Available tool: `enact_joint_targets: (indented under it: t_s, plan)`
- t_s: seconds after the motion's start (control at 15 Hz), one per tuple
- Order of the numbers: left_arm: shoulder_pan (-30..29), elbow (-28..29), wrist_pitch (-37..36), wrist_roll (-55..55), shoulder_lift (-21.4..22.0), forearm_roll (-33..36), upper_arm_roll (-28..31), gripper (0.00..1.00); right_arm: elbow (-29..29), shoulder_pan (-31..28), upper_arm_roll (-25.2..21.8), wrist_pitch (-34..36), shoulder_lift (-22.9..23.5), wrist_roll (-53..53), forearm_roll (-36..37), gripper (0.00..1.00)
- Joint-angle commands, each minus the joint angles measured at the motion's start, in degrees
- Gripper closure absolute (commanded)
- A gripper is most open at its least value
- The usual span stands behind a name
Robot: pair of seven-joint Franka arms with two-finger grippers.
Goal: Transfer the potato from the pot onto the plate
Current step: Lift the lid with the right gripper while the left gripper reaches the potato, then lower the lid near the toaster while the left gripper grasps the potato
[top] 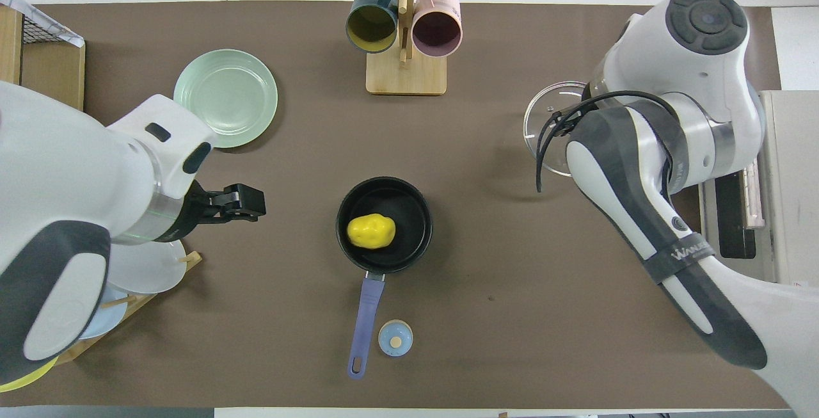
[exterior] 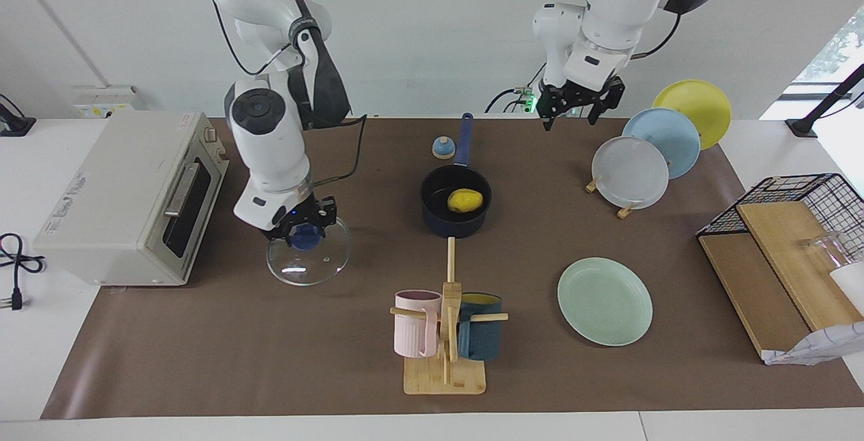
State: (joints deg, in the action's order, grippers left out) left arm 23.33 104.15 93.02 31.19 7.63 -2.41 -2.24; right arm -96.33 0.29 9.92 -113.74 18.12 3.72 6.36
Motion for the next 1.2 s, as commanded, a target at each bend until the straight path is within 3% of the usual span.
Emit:
enact_joint_targets:
  t_s: [0.0, 0.33, 0.73, 0.93, 1.07, 1.13]
  plan:
    - [5.2, 6.6, 5.1, 8.2, 3.2, -1.4, 0.8, 0.00, -12.0, -4.8, 0.9, -7.6, -5.3, 2.3, -0.8, 0.45]
    - [10.7, 12.1, 16.3, 20.8, 2.3, -1.4, 0.8, 0.00, -15.5, -7.8, 0.8, -10.6, -4.8, 1.9, -0.8, 0.45]
    - [13.8, 12.7, 31.7, 34.3, -8.0, -1.4, 0.8, 0.00, -17.2, -8.0, 0.8, -13.3, -4.0, 1.7, -0.7, 0.44]
    - [15.8, 11.6, 34.3, 38.9, -11.6, -1.4, 0.9, 0.00, -18.3, -8.0, 0.8, -14.5, -3.9, 1.7, -0.7, 0.26]
    - [16.7, 12.0, 36.1, 41.4, -13.3, -1.4, 0.9, 0.00, -18.2, -8.5, 0.7, -14.1, -3.9, 1.7, -0.7, 0.00]
    - [17.5, 12.3, 36.1, 43.4, -13.5, -1.4, 0.9, 0.00, -18.2, -8.9, 0.8, -14.1, -3.9, 1.7, -0.7, 0.00]
